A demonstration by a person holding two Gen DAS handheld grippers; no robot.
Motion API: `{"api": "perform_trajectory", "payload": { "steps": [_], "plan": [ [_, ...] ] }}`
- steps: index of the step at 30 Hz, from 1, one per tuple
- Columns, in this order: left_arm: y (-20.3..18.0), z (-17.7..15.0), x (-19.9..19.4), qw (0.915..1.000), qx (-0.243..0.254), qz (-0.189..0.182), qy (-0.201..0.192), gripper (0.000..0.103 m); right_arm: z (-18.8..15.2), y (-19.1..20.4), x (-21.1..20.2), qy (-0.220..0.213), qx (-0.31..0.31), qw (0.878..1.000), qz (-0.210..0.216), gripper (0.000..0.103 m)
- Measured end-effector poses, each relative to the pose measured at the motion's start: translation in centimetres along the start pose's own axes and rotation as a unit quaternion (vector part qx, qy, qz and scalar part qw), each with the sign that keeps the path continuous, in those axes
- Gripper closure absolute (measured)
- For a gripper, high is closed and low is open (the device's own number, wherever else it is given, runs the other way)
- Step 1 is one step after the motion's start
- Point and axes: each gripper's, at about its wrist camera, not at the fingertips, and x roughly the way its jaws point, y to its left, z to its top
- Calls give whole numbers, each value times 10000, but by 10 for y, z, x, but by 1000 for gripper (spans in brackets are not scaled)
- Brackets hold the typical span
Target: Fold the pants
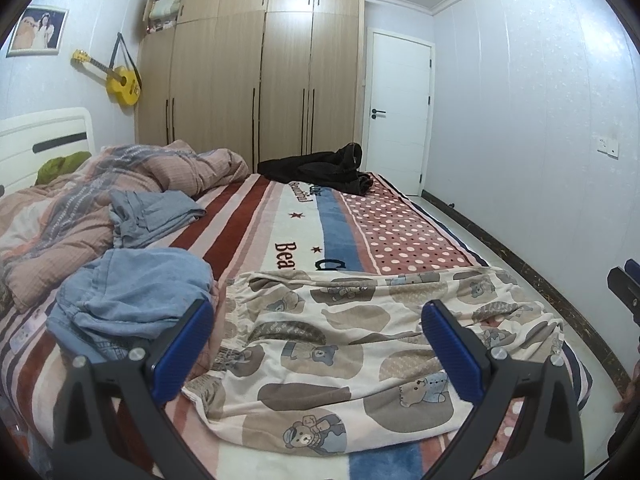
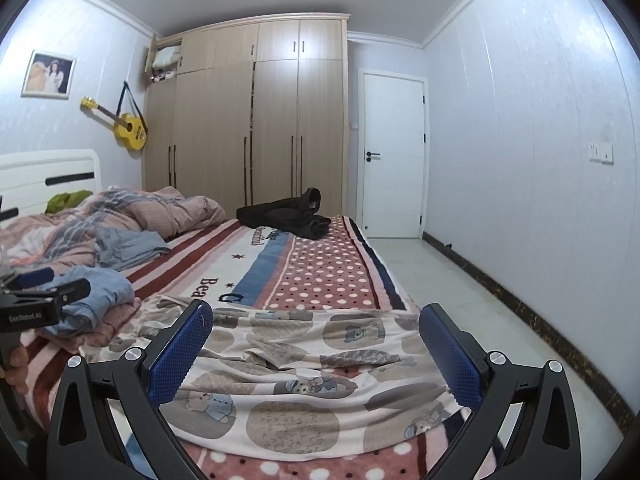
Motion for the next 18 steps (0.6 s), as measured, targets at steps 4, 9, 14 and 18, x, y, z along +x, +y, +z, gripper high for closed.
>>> {"api": "perform_trajectory", "payload": {
  "steps": [4, 9, 14, 18],
  "plan": [
    [6, -2, 6, 9999, -124, -42, 111, 1, -5, 0, 6, 100, 21, 9999, 10, 0],
    [15, -7, 15, 9993, -229, -56, 279, 1, -11, 3, 12, 195, -50, 9998, -34, 0],
    [41, -22, 29, 9969, -530, -2, 590, 1, -22, -7, 25, 409, -7, 9990, -182, 0],
    [78, -51, 50, 9867, -1114, 289, 1146, 1, -38, -19, 38, 625, 227, 9974, -272, 0]
  ]
}}
